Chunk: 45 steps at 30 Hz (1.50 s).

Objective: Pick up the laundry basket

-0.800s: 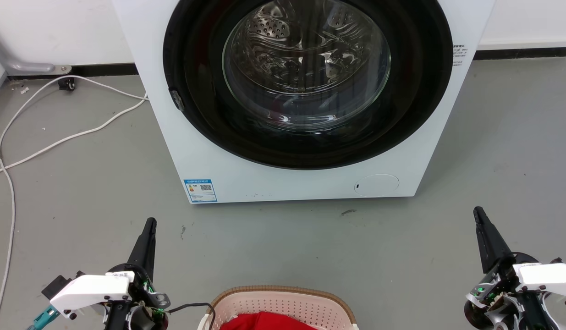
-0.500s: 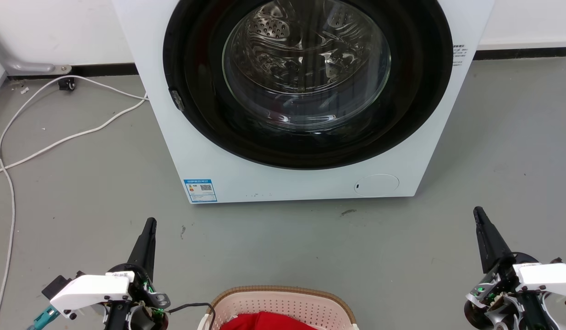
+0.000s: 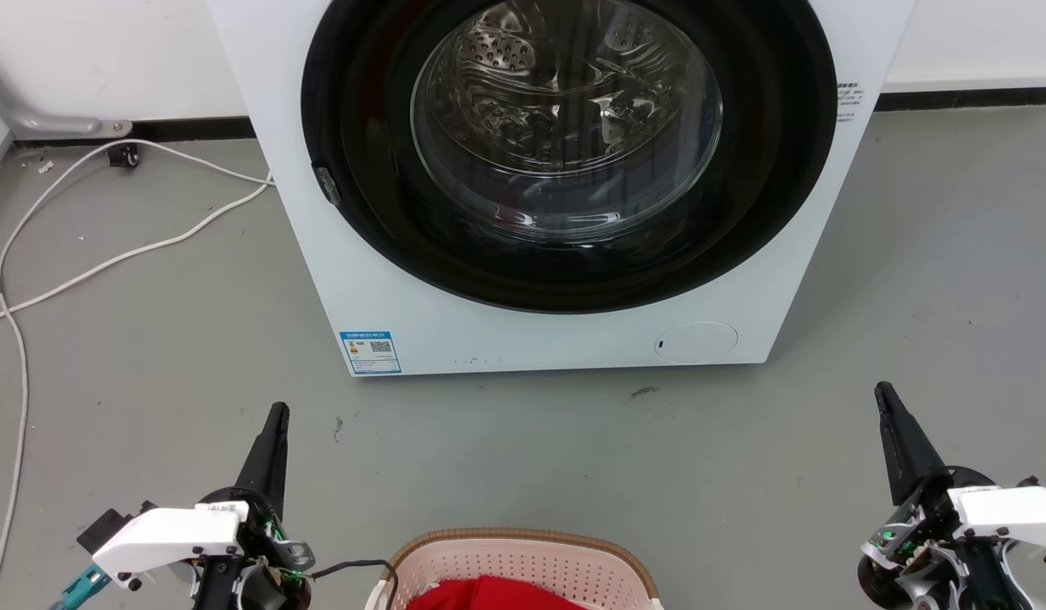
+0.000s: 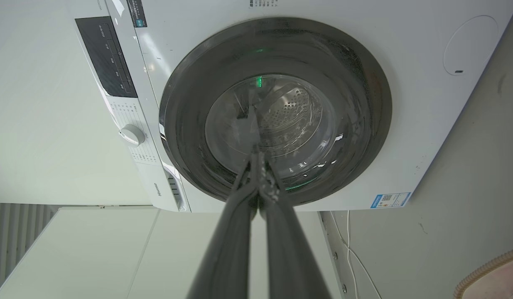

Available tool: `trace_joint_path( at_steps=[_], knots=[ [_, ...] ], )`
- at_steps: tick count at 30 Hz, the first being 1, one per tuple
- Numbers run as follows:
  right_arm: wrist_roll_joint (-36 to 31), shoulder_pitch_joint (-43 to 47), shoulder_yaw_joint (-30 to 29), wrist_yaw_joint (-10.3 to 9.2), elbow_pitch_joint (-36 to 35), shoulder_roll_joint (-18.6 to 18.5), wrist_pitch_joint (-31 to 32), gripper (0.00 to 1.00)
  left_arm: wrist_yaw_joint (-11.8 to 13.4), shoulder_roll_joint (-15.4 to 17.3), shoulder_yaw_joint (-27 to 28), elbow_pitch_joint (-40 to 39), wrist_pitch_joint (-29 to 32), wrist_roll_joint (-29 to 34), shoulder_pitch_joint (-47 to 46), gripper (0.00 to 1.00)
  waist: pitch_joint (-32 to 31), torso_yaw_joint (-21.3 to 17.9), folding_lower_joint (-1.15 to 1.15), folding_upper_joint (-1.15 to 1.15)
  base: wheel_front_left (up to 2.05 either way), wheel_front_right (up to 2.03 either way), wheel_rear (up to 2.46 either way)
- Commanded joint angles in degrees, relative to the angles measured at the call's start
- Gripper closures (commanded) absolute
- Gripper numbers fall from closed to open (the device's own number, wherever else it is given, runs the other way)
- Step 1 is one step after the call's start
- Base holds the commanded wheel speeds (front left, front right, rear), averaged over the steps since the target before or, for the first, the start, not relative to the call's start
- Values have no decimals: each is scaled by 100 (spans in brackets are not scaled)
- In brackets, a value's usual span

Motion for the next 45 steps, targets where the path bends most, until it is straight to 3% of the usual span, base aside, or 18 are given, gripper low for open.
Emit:
trace_joint_path(
  at_steps=[1, 9, 10, 20, 30, 45],
  knots=[
    [-25, -65, 0, -2, 7, 19, 5, 100, -16, -1, 9, 0, 10, -10, -46, 100, 0, 0, 0, 0, 0, 0, 0],
    [-25, -65, 1, -2, 7, 19, 5, 100, -16, -1, 9, 0, 10, -10, -46, 100, 0, 0, 0, 0, 0, 0, 0],
    [1, 10, 2, 0, 14, 0, -4, 0, 1, -1, -4, 15, -4, 0, 9, 0, 0, 0, 0, 0, 0, 0, 0],
    [-411, 154, -7, -1, 25, 7, -226, 0, 2, -17, -7, -39, -226, 381, 151, 0, 8, 3, 0, 0, 0, 0, 0],
    [-1788, 242, 29, -1, -378, 7, -494, 0, 28, -13, -10, -351, -495, 1508, 197, 0, 17, -1, 0, 0, 0, 0, 0],
    [-3901, 431, 279, -1, -737, 6, -825, 0, 293, -9, -327, -679, -825, 3134, 337, 0, 14, 3, 0, 0, 0, 0, 0]
  ],
)
